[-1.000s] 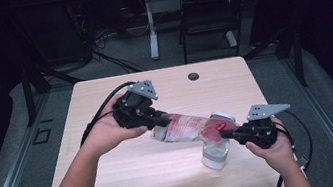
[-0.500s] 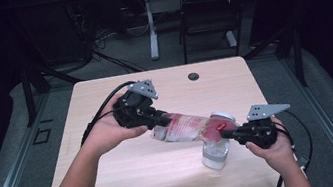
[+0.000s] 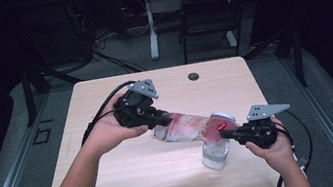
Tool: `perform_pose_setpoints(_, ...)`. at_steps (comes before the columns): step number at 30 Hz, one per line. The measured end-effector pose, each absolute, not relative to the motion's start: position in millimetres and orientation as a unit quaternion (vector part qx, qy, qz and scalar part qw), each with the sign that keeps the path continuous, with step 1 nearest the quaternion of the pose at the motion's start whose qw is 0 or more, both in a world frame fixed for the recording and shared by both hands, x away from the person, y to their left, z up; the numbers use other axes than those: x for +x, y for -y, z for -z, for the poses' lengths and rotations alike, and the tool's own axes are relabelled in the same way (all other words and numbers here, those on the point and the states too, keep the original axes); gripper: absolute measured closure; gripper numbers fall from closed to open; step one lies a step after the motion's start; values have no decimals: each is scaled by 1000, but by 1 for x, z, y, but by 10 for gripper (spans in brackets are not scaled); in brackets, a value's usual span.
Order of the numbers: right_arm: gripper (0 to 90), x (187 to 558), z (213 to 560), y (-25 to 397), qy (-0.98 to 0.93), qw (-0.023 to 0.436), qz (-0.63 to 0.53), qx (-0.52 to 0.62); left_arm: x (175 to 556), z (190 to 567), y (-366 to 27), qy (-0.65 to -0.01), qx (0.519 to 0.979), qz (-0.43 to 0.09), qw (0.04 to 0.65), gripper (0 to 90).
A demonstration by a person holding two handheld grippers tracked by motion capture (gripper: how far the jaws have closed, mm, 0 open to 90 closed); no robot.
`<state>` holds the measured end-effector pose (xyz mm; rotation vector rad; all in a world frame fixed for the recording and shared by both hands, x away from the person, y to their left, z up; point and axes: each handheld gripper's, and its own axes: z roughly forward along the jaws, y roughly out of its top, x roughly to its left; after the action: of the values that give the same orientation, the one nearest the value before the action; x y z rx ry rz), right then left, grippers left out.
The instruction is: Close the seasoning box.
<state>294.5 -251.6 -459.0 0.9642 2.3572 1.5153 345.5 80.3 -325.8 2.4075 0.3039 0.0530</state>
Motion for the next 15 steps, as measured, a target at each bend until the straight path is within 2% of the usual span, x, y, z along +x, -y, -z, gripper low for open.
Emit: perform_pose_setpoints(15, 878, 295, 460, 251, -793, 91, -508, 324, 346, 326, -80, -120, 929, -20, 351, 789)
